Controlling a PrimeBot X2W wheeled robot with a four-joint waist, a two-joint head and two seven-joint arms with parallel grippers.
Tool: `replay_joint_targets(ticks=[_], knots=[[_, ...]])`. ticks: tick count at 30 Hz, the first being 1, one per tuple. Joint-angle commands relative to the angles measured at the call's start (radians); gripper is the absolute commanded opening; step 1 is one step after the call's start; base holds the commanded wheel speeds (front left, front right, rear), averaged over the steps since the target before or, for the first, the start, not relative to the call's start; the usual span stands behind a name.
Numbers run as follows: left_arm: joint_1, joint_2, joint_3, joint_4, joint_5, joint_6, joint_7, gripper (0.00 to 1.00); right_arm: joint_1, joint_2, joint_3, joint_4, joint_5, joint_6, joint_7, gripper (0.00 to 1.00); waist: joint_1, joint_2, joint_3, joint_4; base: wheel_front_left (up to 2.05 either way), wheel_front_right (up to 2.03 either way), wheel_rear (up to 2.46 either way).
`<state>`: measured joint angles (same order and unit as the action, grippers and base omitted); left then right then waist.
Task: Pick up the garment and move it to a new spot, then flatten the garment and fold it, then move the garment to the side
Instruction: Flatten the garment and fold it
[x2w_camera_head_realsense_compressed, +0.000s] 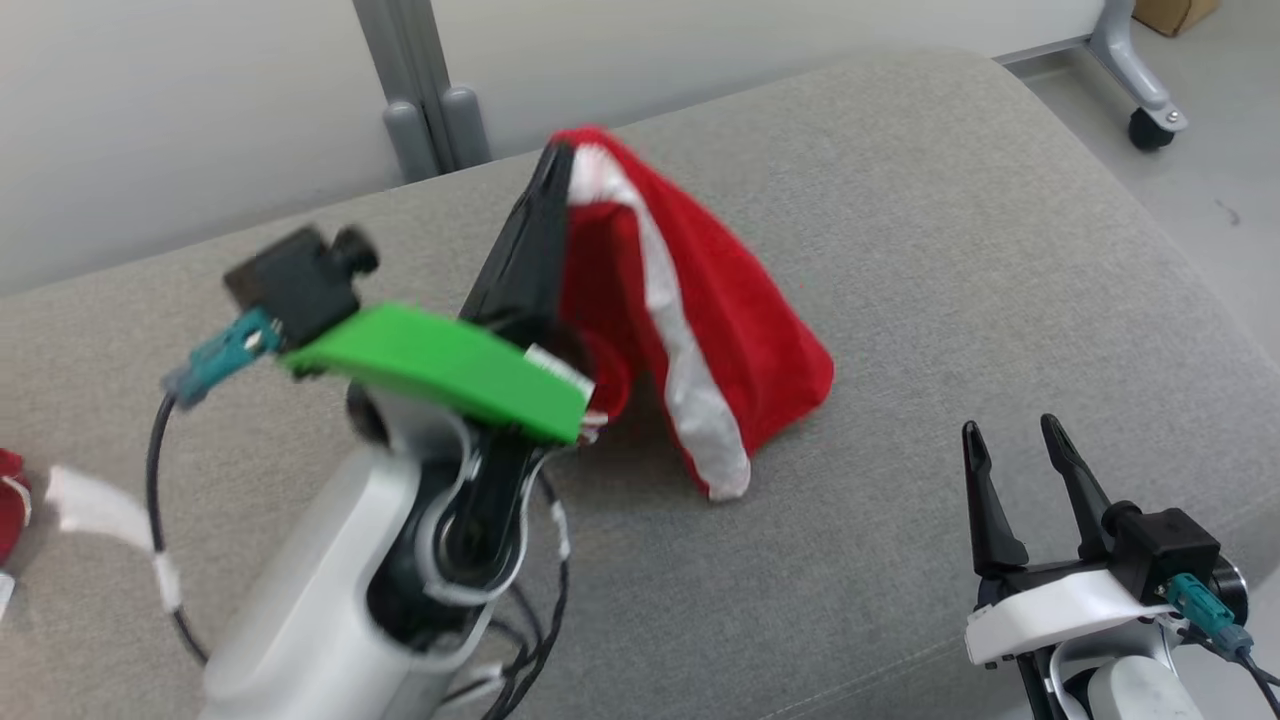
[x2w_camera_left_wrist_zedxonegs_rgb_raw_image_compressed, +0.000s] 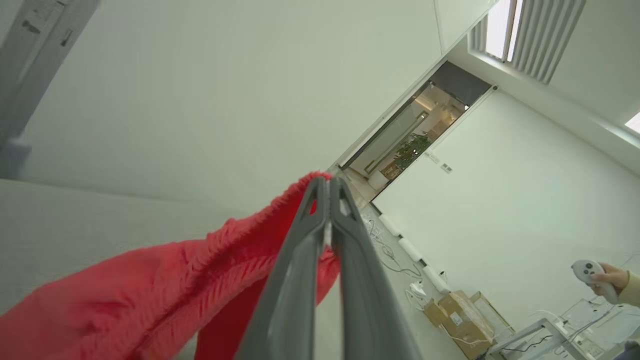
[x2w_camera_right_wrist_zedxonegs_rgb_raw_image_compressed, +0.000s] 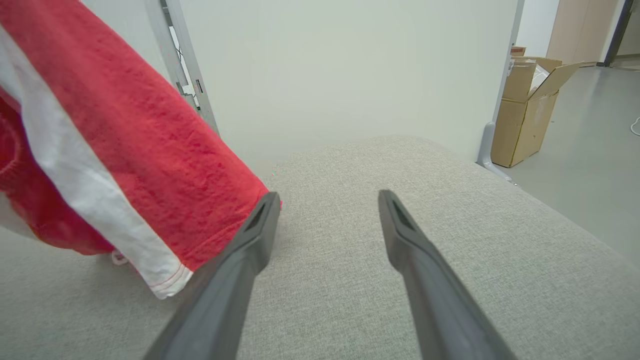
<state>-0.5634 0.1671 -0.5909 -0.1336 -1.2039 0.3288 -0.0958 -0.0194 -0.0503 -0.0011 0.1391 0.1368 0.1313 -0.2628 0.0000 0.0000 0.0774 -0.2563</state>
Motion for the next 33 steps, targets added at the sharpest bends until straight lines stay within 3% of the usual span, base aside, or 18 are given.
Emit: replay_joint_targets(ticks=[1, 5, 9, 13, 21, 22, 24, 25, 26, 30, 33], knots=[[0.066, 0.037, 0.006, -0.043, -0.002, 0.023, -0.002, 0.00, 0.015, -0.001, 0.001, -0.003, -0.009, -0.001, -0.003, 1.00, 0.0000, 0.0000, -0.011, 0.032, 0.00, 0.00, 0.00], [0.255, 0.129, 0.055, -0.136, 0.009, 0.069, -0.062, 0.00, 0.018, -0.001, 0.005, -0.006, -0.022, -0.001, -0.003, 1.00, 0.0000, 0.0000, -0.005, 0.076, 0.00, 0.00, 0.00], [0.396, 0.174, 0.111, -0.096, 0.007, 0.054, -0.123, 0.00, 0.011, -0.001, 0.018, -0.006, -0.039, -0.001, -0.003, 1.00, 0.0000, 0.0000, 0.005, 0.116, 0.00, 0.00, 0.00], [0.495, 0.177, 0.129, 0.027, 0.008, -0.033, -0.151, 0.00, 0.003, 0.000, 0.023, -0.006, -0.050, -0.001, -0.003, 1.00, 0.0000, 0.0000, 0.018, 0.157, 0.00, 0.00, 0.00], [0.508, 0.066, 0.150, 0.353, 0.036, -0.231, -0.170, 0.00, 0.016, -0.015, 0.032, -0.002, -0.066, -0.001, -0.003, 1.00, 0.0000, 0.0000, 0.021, 0.219, 0.00, 0.00, 0.00], [0.499, 0.053, 0.155, 0.382, 0.051, -0.243, -0.169, 0.03, 0.017, -0.016, 0.033, -0.002, -0.066, -0.001, -0.003, 1.00, 0.0000, 0.0000, 0.020, 0.223, 0.00, 0.00, 0.00], [0.483, 0.033, 0.184, 0.437, 0.112, -0.269, -0.170, 0.56, 0.019, -0.019, 0.036, -0.002, -0.067, -0.001, -0.003, 1.00, 0.0000, 0.0000, 0.019, 0.233, 0.00, 0.00, 0.00], [0.482, 0.019, 0.204, 0.462, 0.148, -0.278, -0.170, 0.93, 0.019, -0.021, 0.036, -0.003, -0.068, -0.001, -0.003, 1.00, 0.0000, 0.0000, 0.019, 0.237, 0.00, 0.00, 0.00], [0.484, 0.007, 0.222, 0.478, 0.172, -0.287, -0.169, 1.00, 0.020, -0.022, 0.036, -0.004, -0.068, -0.001, -0.003, 1.00, 0.0000, 0.0000, 0.018, 0.241, 0.00, 0.00, 0.00], [0.499, -0.027, 0.299, 0.504, 0.321, -0.304, -0.170, 1.00, 0.028, -0.021, 0.038, -0.006, -0.069, -0.001, -0.003, 1.00, 0.0000, 0.0000, 0.014, 0.251, 0.00, 0.00, 0.00], [0.525, -0.044, 0.370, 0.450, 0.470, -0.303, -0.170, 1.00, 0.029, -0.019, 0.038, -0.012, -0.068, -0.001, -0.003, 1.00, 0.0000, 0.0000, 0.016, 0.255, 0.00, 0.00, 0.00]])
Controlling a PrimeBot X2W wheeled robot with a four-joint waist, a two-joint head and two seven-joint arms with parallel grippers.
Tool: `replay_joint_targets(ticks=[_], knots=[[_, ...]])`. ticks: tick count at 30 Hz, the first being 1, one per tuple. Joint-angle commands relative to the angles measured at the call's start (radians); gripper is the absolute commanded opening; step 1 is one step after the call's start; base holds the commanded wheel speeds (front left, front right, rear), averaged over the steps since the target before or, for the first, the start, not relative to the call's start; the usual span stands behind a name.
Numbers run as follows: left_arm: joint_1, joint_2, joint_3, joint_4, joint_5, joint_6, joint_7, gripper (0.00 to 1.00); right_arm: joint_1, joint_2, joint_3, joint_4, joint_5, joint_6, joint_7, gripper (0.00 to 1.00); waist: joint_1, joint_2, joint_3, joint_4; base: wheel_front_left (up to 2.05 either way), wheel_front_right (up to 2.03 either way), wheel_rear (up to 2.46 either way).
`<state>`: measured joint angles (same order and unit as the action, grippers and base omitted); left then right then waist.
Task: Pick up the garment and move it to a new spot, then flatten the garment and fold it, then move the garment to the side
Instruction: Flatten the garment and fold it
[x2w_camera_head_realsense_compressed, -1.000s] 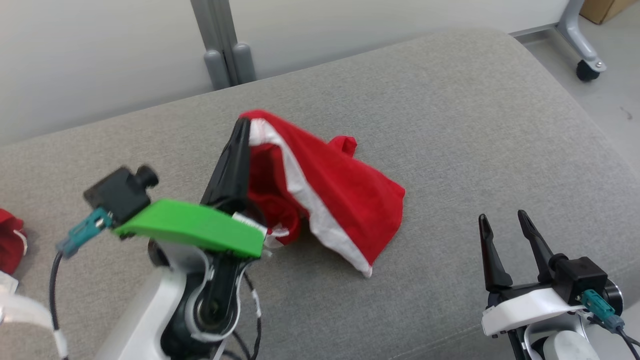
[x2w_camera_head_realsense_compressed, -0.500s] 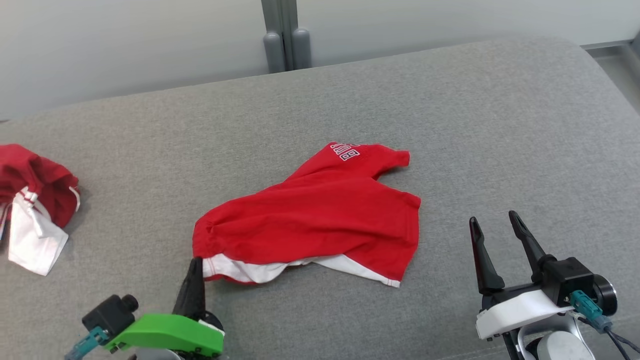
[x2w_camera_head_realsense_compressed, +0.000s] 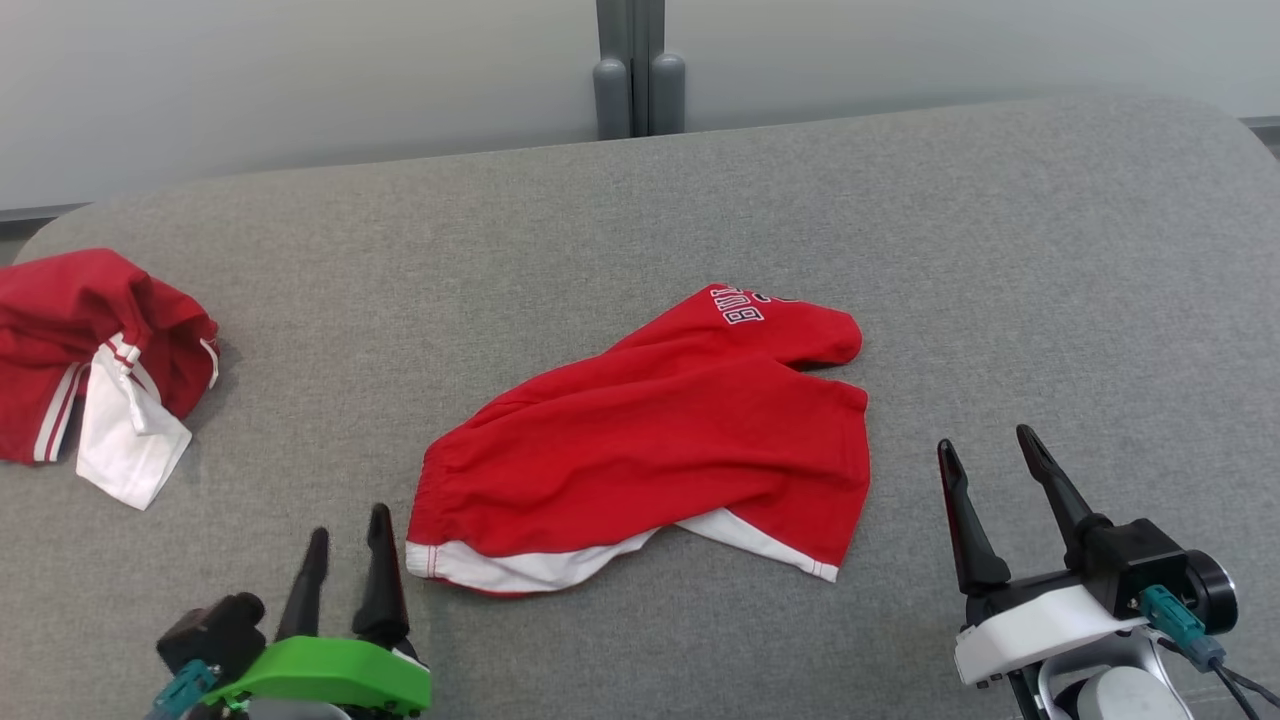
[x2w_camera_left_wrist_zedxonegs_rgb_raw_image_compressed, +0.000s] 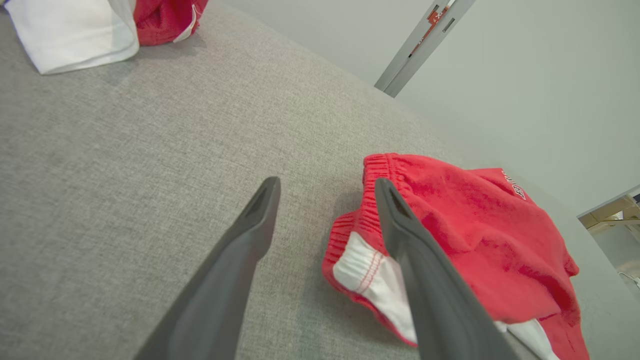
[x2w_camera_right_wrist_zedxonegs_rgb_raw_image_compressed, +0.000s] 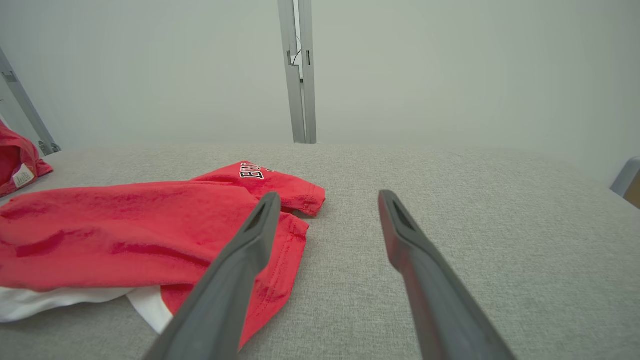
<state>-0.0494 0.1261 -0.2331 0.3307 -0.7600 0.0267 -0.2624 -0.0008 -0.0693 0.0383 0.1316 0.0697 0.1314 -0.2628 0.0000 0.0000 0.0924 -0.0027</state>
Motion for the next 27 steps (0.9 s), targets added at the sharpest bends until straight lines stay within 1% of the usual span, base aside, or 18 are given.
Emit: replay_joint_targets(ticks=[1, 2, 4, 7, 11, 14, 15, 17, 20, 21, 24, 27], knots=[[0.020, -0.010, 0.042, -0.047, 0.075, -0.002, -0.003, 1.00, 0.011, 0.001, -0.003, -0.008, 0.000, -0.001, -0.003, 1.00, 0.0000, 0.0000, 0.002, 0.003, 0.00, 0.00, 0.00], [0.036, -0.022, 0.081, -0.094, 0.137, -0.007, -0.003, 1.00, 0.012, 0.002, -0.006, -0.014, 0.000, -0.001, -0.003, 1.00, 0.0000, 0.0000, 0.003, 0.005, 0.00, 0.00, 0.00], [0.078, -0.044, 0.127, -0.163, 0.234, -0.028, -0.002, 1.00, 0.013, 0.004, -0.018, -0.030, -0.003, -0.001, -0.003, 1.00, 0.0000, 0.0000, 0.006, 0.009, 0.00, 0.00, 0.00], [0.107, -0.061, 0.179, -0.245, 0.360, -0.062, -0.002, 1.00, 0.020, 0.007, -0.042, -0.059, -0.009, -0.001, -0.003, 1.00, 0.0000, 0.0000, 0.005, 0.019, 0.00, 0.00, 0.00], [0.140, -0.072, 0.202, -0.284, 0.496, -0.084, -0.002, 1.00, 0.040, 0.010, -0.086, -0.097, -0.023, -0.001, -0.003, 1.00, 0.0000, 0.0000, -0.005, 0.033, 0.00, 0.00, 0.00], [0.149, -0.074, 0.209, -0.278, 0.567, -0.096, -0.002, 1.00, 0.053, 0.012, -0.125, -0.107, -0.034, -0.001, -0.003, 1.00, 0.0000, 0.0000, -0.017, 0.039, 0.00, 0.00, 0.00], [0.151, -0.075, 0.204, -0.278, 0.571, -0.100, -0.002, 1.00, 0.056, 0.013, -0.133, -0.108, -0.042, -0.001, -0.003, 1.00, 0.0000, 0.0000, -0.020, 0.040, 0.00, 0.00, 0.00], [0.160, -0.074, 0.202, -0.271, 0.595, -0.092, -0.002, 1.00, 0.067, 0.016, -0.150, -0.109, -0.051, -0.001, -0.003, 1.00, 0.0000, 0.0000, -0.031, 0.042, 0.00, 0.00, 0.00], [0.162, -0.075, 0.189, -0.253, 0.601, -0.106, -0.002, 1.00, 0.081, 0.017, -0.157, -0.094, -0.073, -0.001, -0.003, 1.00, 0.0000, 0.0000, -0.037, 0.043, 0.00, 0.00, 0.00], [0.157, -0.074, 0.191, -0.248, 0.574, -0.111, -0.002, 1.00, 0.083, 0.017, -0.154, -0.085, -0.087, -0.001, -0.003, 1.00, 0.0000, 0.0000, -0.037, 0.044, 0.00, 0.00, 0.00], [0.150, -0.075, 0.192, -0.204, 0.540, -0.124, -0.002, 1.00, 0.086, 0.018, -0.137, -0.057, -0.098, -0.001, -0.003, 1.00, 0.0000, 0.0000, -0.041, 0.048, 0.00, 0.00, 0.00], [0.136, -0.074, 0.204, -0.170, 0.523, -0.132, -0.002, 1.00, 0.080, 0.018, -0.116, -0.038, -0.096, -0.001, -0.003, 1.00, 0.0000, 0.0000, -0.046, 0.050, 0.00, 0.00, 0.00]])
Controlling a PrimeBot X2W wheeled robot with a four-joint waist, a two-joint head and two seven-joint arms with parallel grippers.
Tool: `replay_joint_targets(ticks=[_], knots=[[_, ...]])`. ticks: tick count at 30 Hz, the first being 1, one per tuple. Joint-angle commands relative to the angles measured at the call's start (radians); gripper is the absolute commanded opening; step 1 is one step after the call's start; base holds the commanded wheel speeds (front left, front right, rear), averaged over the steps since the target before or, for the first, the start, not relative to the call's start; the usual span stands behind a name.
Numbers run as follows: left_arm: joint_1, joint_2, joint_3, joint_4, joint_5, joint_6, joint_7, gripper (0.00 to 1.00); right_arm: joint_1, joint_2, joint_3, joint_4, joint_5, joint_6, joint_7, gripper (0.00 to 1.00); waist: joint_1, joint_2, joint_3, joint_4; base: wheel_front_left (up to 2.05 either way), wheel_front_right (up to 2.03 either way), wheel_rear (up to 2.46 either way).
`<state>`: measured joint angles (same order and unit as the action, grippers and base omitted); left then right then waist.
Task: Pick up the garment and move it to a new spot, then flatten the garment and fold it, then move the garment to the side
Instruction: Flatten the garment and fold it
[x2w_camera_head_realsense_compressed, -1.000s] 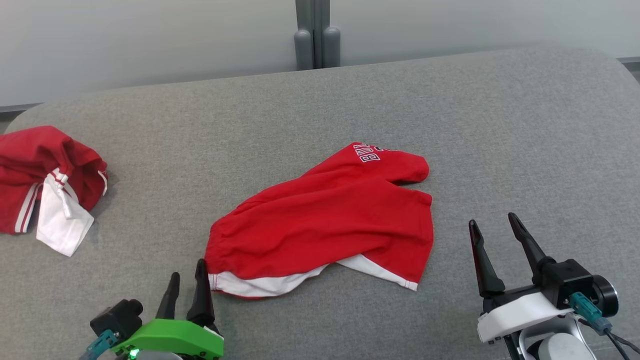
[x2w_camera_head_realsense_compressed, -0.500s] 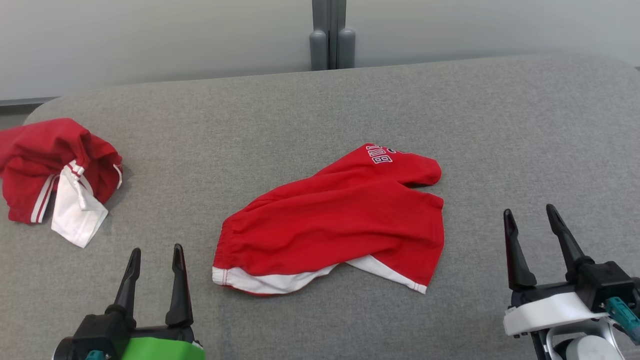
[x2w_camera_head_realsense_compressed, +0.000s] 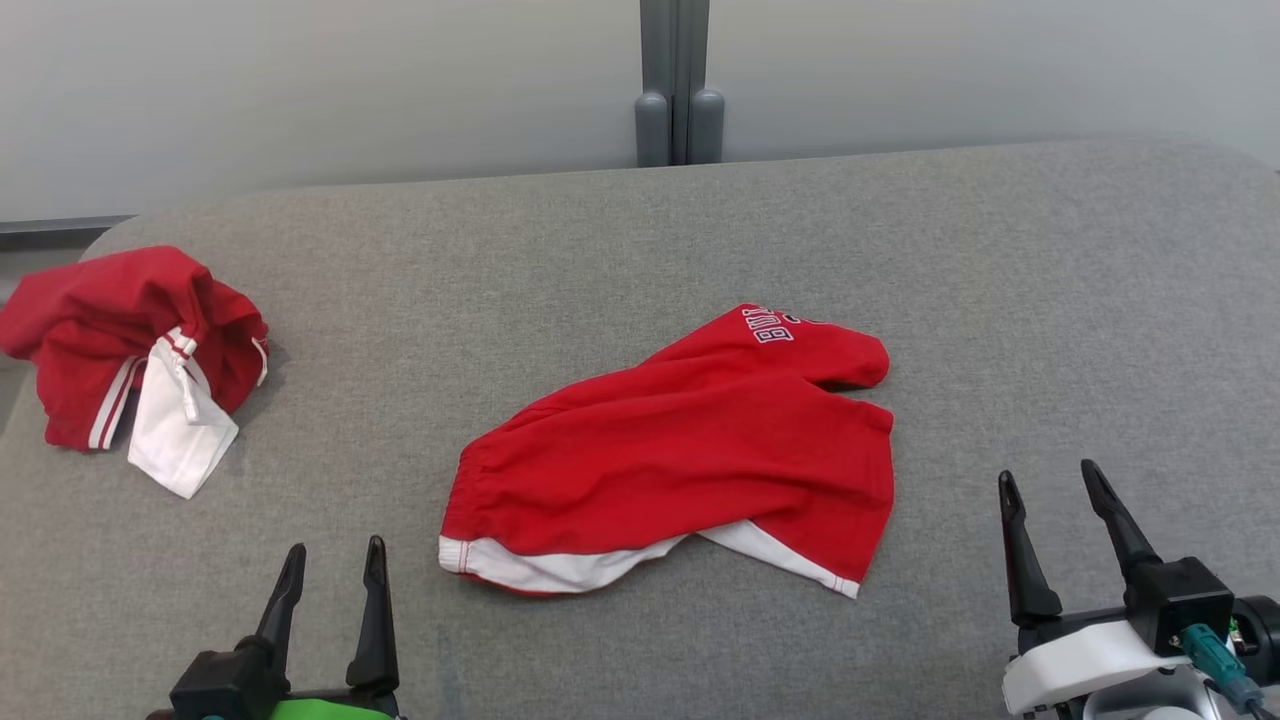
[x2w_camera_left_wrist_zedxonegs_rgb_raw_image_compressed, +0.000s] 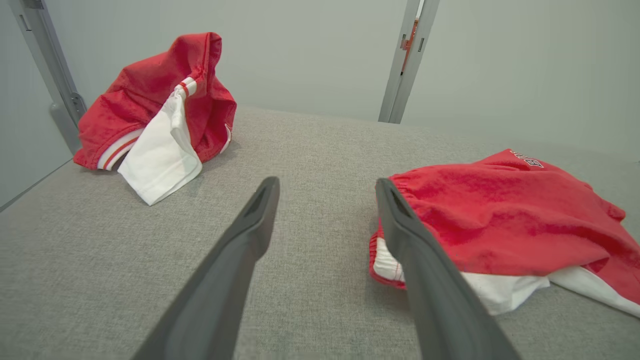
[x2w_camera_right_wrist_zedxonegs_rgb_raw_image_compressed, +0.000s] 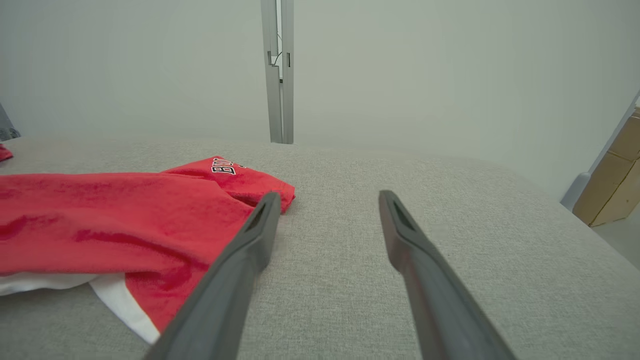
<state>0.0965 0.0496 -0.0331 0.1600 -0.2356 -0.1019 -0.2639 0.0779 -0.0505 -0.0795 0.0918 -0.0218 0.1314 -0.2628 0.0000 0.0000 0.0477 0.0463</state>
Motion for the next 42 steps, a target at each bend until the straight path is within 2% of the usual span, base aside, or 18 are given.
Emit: replay_joint_targets(ticks=[1, 13, 19, 23, 27, 31, 42], knots=[[-0.011, 0.002, 0.005, 0.007, -0.013, -0.005, -0.001, 1.00, -0.002, -0.001, 0.004, 0.004, -0.004, -0.001, -0.003, 1.00, 0.0000, 0.0000, -0.003, 0.003, 0.00, 0.00, 0.00], [-0.009, 0.002, -0.007, 0.014, -0.009, -0.022, -0.001, 1.00, -0.020, -0.001, 0.029, 0.012, 0.023, -0.001, -0.003, 1.00, 0.0000, 0.0000, -0.015, 0.007, 0.00, 0.00, 0.00], [-0.030, 0.002, -0.024, 0.022, 0.000, -0.026, -0.001, 1.00, -0.032, -0.001, 0.070, -0.051, 0.091, -0.001, -0.003, 1.00, 0.0000, 0.0000, -0.009, 0.000, 0.00, 0.00, 0.00], [-0.050, 0.002, -0.046, 0.077, 0.034, -0.028, -0.001, 1.00, -0.002, -0.002, 0.147, 0.065, 0.114, -0.001, 0.001, 1.00, 0.0000, 0.0000, -0.001, -0.003, 0.00, 0.00, 0.00], [-0.079, 0.022, -0.086, 0.157, 0.030, -0.029, -0.001, 1.00, -0.029, -0.023, 0.240, 0.188, 0.123, -0.002, 0.107, 1.00, 0.0000, 0.0000, 0.015, -0.004, 0.00, 0.00, 0.00], [-0.122, 0.047, -0.151, 0.215, 0.006, -0.029, -0.001, 1.00, -0.066, -0.023, 0.268, 0.266, 0.118, -0.002, 0.166, 1.00, 0.0000, 0.0000, 0.044, 0.000, 0.00, 0.00, 0.00], [-0.209, 0.097, -0.271, 0.274, -0.068, -0.029, -0.001, 1.00, -0.166, -0.008, 0.313, 0.382, 0.150, -0.001, 0.169, 1.00, 0.0000, 0.0000, 0.093, 0.022, 0.00, 0.00, 0.00]])
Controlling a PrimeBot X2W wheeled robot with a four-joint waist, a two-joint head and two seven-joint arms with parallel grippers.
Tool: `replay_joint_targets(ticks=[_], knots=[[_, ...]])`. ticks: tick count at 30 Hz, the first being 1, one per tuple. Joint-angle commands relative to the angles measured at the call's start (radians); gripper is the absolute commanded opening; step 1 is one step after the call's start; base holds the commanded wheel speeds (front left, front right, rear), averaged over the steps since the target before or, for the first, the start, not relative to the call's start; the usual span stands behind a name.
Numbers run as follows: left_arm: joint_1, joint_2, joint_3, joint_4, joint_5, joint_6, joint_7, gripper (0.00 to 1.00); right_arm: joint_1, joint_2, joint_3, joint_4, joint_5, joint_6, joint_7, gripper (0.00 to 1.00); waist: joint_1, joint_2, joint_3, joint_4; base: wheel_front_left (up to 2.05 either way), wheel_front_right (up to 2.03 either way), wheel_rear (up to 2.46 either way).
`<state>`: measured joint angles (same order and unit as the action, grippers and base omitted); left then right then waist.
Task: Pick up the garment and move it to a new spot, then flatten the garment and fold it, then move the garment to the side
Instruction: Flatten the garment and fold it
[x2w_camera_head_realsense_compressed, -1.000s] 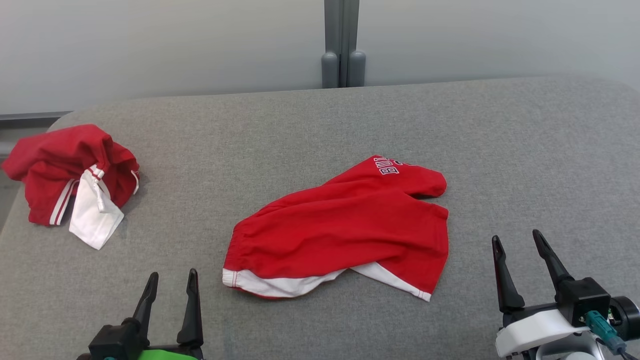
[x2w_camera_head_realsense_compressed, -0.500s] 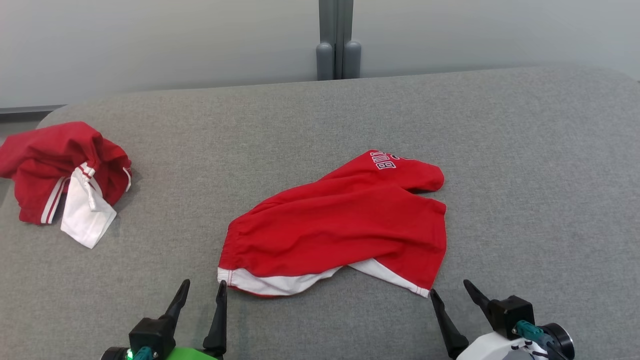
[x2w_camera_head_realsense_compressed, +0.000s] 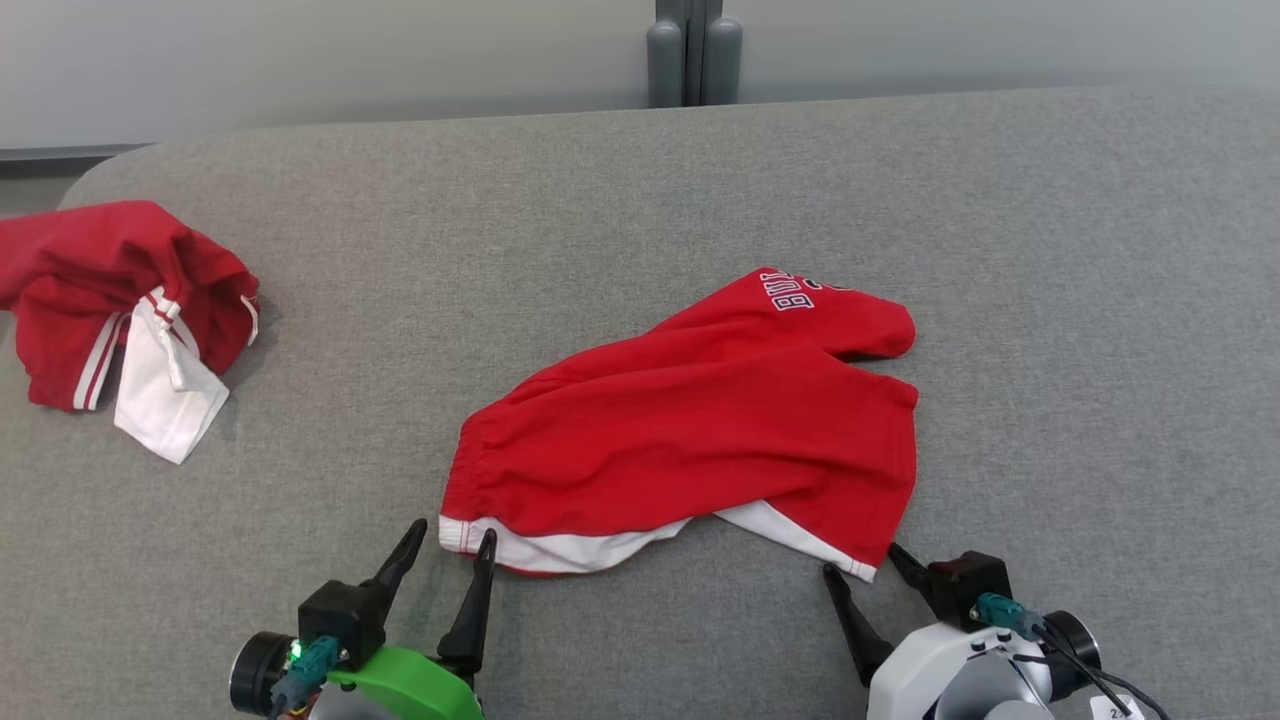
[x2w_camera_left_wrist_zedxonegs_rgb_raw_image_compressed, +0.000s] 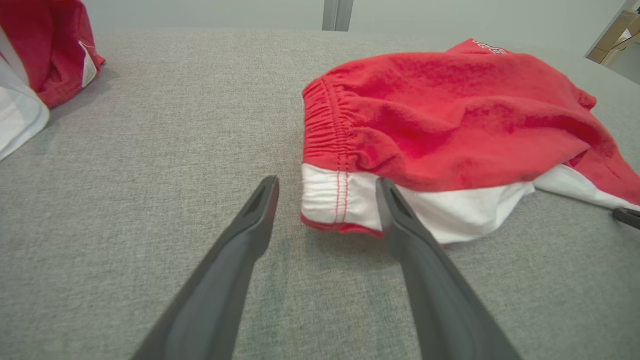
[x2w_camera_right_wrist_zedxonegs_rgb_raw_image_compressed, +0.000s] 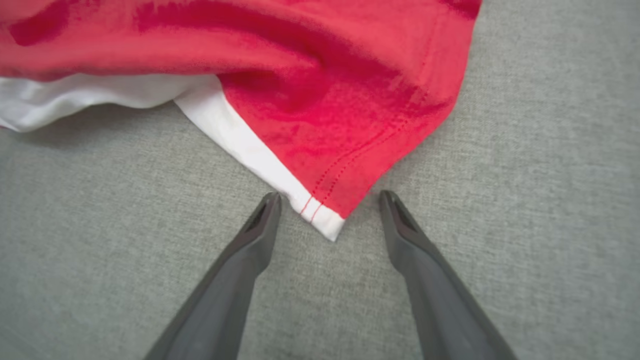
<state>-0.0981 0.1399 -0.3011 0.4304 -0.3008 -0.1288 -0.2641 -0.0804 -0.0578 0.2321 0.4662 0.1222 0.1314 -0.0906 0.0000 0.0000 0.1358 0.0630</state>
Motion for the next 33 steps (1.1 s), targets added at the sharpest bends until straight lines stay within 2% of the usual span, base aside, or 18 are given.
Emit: replay_joint_targets(ticks=[1, 13, 14, 15, 16, 17, 22, 26, 30, 33], knots=[[-0.018, 0.012, -0.010, 0.007, -0.013, -0.002, 0.000, 1.00, -0.011, 0.000, 0.004, 0.014, 0.008, -0.001, -0.006, 1.00, 0.0000, 0.0000, 0.006, 0.007, 0.00, 0.00, 0.00], [-0.058, 0.054, -0.081, 0.043, -0.084, -0.002, 0.000, 1.00, -0.039, 0.003, 0.022, 0.053, 0.013, -0.001, -0.027, 1.00, 0.0000, 0.0000, 0.019, 0.006, 0.00, 0.00, 0.00], [-0.062, 0.056, -0.088, 0.049, -0.093, -0.002, 0.000, 0.90, -0.041, 0.002, 0.022, 0.055, 0.014, -0.001, -0.027, 1.00, 0.0000, 0.0000, 0.021, 0.005, 0.00, 0.00, 0.00], [-0.068, 0.062, -0.094, 0.056, -0.102, -0.002, 0.000, 0.69, -0.043, 0.003, 0.025, 0.058, 0.020, -0.001, -0.021, 1.00, 0.0000, 0.0000, 0.022, 0.004, 0.00, 0.00, 0.00], [-0.072, 0.063, -0.101, 0.063, -0.107, -0.002, -0.001, 0.44, -0.045, 0.003, 0.032, 0.059, 0.028, -0.001, -0.019, 0.33, 0.0000, 0.0000, 0.023, 0.003, 0.00, 0.00, 0.00], [-0.077, 0.061, -0.108, 0.068, -0.113, -0.002, 0.000, 0.00, -0.049, 0.004, 0.041, 0.057, 0.040, -0.001, -0.024, 0.00, 0.0000, 0.0000, 0.024, 0.002, 0.00, 0.00, 0.00], [-0.088, 0.071, -0.147, 0.072, -0.166, -0.002, 0.000, 0.00, -0.063, -0.001, 0.070, 0.012, 0.146, -0.001, -0.023, 0.00, 0.0000, 0.0000, 0.019, -0.015, 0.00, 0.00, 0.00], [-0.063, 0.098, -0.172, -0.016, -0.261, -0.002, 0.008, 0.00, -0.023, -0.033, 0.073, -0.143, 0.305, -0.001, 0.016, 0.00, 0.0000, 0.0000, 0.006, -0.039, 0.00, 0.00, 0.00], [-0.041, 0.146, -0.170, -0.266, -0.390, -0.002, 0.077, 0.00, 0.059, -0.149, 0.057, -0.496, 0.527, -0.001, 0.113, 0.00, 0.0000, 0.0000, -0.013, -0.062, 0.00, 0.00, 0.00], [-0.041, 0.180, -0.141, -0.495, -0.462, 0.010, 0.167, 0.00, 0.114, -0.250, -0.015, -0.770, 0.653, -0.001, 0.180, 0.00, 0.0000, 0.0000, -0.011, -0.086, 0.00, 0.00, 0.00]])
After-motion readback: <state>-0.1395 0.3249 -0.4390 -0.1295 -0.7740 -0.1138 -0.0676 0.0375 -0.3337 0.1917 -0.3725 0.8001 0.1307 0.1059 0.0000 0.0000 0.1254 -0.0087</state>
